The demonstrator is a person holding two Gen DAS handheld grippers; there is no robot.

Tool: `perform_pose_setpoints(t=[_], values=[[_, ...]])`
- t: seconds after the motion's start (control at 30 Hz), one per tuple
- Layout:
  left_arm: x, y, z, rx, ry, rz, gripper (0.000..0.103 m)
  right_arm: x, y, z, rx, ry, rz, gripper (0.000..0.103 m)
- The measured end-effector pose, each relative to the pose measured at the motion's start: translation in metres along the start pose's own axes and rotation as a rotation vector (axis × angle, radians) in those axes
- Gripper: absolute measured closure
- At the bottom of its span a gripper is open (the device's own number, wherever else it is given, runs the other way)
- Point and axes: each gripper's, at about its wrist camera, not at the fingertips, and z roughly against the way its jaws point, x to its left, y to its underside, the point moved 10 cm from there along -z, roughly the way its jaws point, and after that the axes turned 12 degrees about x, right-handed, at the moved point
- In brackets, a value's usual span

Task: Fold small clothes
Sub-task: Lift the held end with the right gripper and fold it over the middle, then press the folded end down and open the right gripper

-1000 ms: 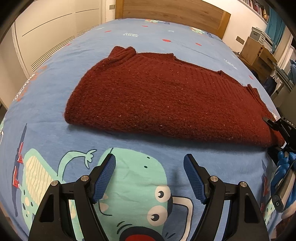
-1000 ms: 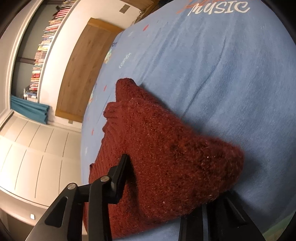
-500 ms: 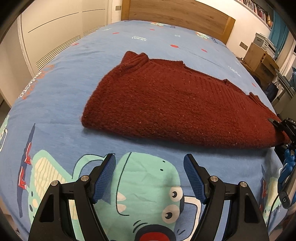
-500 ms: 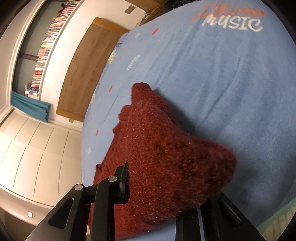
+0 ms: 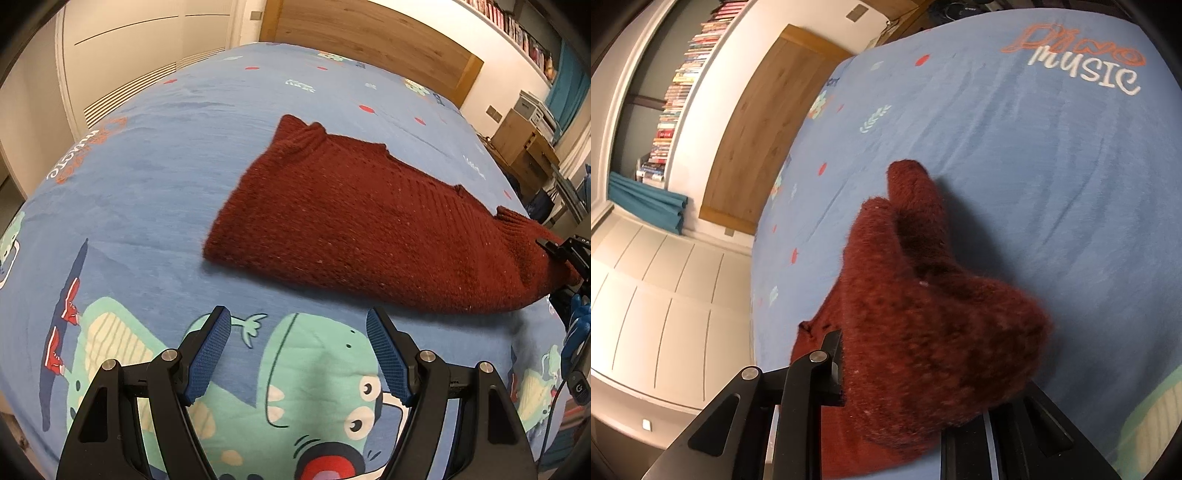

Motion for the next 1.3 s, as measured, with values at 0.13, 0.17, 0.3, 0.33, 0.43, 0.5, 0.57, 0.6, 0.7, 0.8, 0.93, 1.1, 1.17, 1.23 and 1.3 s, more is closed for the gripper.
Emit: perform_pose_setpoints(t=[0.13, 0.17, 0.3, 0.33, 0.43, 0.5, 0.57, 0.6, 0.7, 0.8, 0.93, 1.1, 1.17, 1.23, 1.3], values=[[0.015, -0.003, 0.007, -0.001, 0.015, 0.028, 0.032, 0.024, 0.005, -0.005, 0.013, -0.006, 0.017, 0.082], [0.021, -0.004, 0.009, -0.001, 0.021, 0.041, 0.032, 0.033, 0.006, -0.007, 0.017, -0.008, 0.027, 0.082], [0.043, -0.007, 0.016, -0.005, 0.027, 0.085, 0.032, 0.064, 0.015, -0.018, 0.038, -0.022, 0.056, 0.082], [0.050, -0.008, 0.018, -0.006, 0.029, 0.098, 0.032, 0.074, 0.018, -0.022, 0.046, -0.026, 0.067, 0.082], [0.067, -0.008, 0.023, -0.011, 0.030, 0.129, 0.032, 0.098, 0.030, -0.037, 0.073, -0.037, 0.095, 0.082], [0.079, -0.007, 0.026, -0.011, 0.028, 0.145, 0.032, 0.117, 0.041, -0.051, 0.095, -0.037, 0.125, 0.082], [0.089, -0.006, 0.027, -0.011, 0.029, 0.161, 0.032, 0.134, 0.054, -0.066, 0.115, -0.038, 0.165, 0.082], [0.094, -0.006, 0.028, -0.012, 0.028, 0.168, 0.032, 0.143, 0.063, -0.074, 0.127, -0.035, 0.193, 0.082], [0.107, -0.003, 0.029, -0.010, 0.022, 0.187, 0.032, 0.164, 0.089, -0.100, 0.162, 0.008, 0.303, 0.082], [0.119, 0.000, 0.029, -0.005, 0.015, 0.205, 0.032, 0.179, 0.128, -0.129, 0.203, 0.085, 0.467, 0.082], [0.126, 0.001, 0.028, -0.001, 0.013, 0.217, 0.032, 0.183, 0.177, -0.156, 0.254, 0.168, 0.673, 0.081], [0.133, -0.001, 0.023, 0.008, 0.008, 0.229, 0.032, 0.179, 0.222, -0.174, 0.242, 0.337, 0.986, 0.080], [0.134, -0.001, 0.022, 0.011, 0.005, 0.230, 0.032, 0.178, 0.236, -0.176, 0.221, 0.394, 1.111, 0.080], [0.135, -0.001, 0.021, 0.010, 0.001, 0.228, 0.032, 0.175, 0.248, -0.176, 0.216, 0.422, 1.186, 0.079], [0.135, -0.001, 0.021, 0.010, -0.003, 0.227, 0.032, 0.168, 0.257, -0.176, 0.207, 0.452, 1.259, 0.079]])
